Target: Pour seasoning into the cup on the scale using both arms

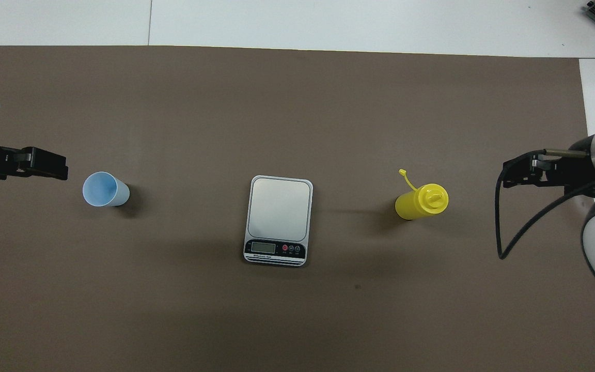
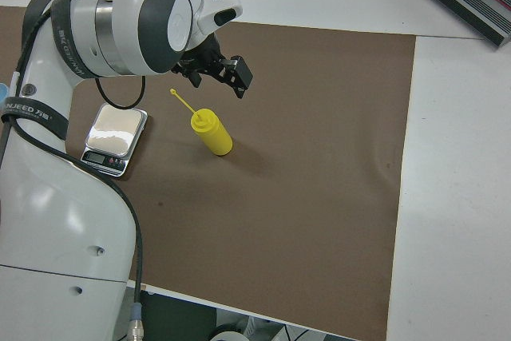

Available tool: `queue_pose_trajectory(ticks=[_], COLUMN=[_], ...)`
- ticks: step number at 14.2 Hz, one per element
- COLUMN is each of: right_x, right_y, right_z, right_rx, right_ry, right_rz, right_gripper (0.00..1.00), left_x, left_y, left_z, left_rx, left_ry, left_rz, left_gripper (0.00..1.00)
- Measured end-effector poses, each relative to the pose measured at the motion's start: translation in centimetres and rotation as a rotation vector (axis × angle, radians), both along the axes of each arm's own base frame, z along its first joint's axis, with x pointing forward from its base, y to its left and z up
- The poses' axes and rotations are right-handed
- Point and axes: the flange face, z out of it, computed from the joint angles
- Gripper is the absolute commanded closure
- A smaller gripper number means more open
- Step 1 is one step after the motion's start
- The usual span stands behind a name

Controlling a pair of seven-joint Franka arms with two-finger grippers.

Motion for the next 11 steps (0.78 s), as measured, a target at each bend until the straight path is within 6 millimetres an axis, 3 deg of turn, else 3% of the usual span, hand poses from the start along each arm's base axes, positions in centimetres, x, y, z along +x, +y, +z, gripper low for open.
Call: queue_pose_trajectory(ticks=[3, 5, 8, 11], right_x=[0.0, 0.0, 0.0, 0.0], right_y=[0.0, 0.0, 0.0, 0.0], right_z=[0.0, 0.0, 0.0, 0.0], right_rx=[0.000, 0.000, 0.000, 0.000], right_ry=[0.000, 0.000, 0.000, 0.000], right_rz=[0.000, 0.000, 0.000, 0.000], right_gripper=[0.00, 0.00, 0.00, 0.00], left_x=[0.2, 0.8, 1.8, 2.2], left_y=[1.2, 4.3, 7.8, 9.0], left_z=[-0.2, -1.2, -6.1, -12.7], left_rx=[-0.001, -0.002, -0.004, -0.009], left_ry=[-0.008, -0.025, -0.042, -0.047], left_rz=[0.022, 0.078, 0.138, 0.160], left_gripper=[0.00, 0.00, 0.00, 0.00])
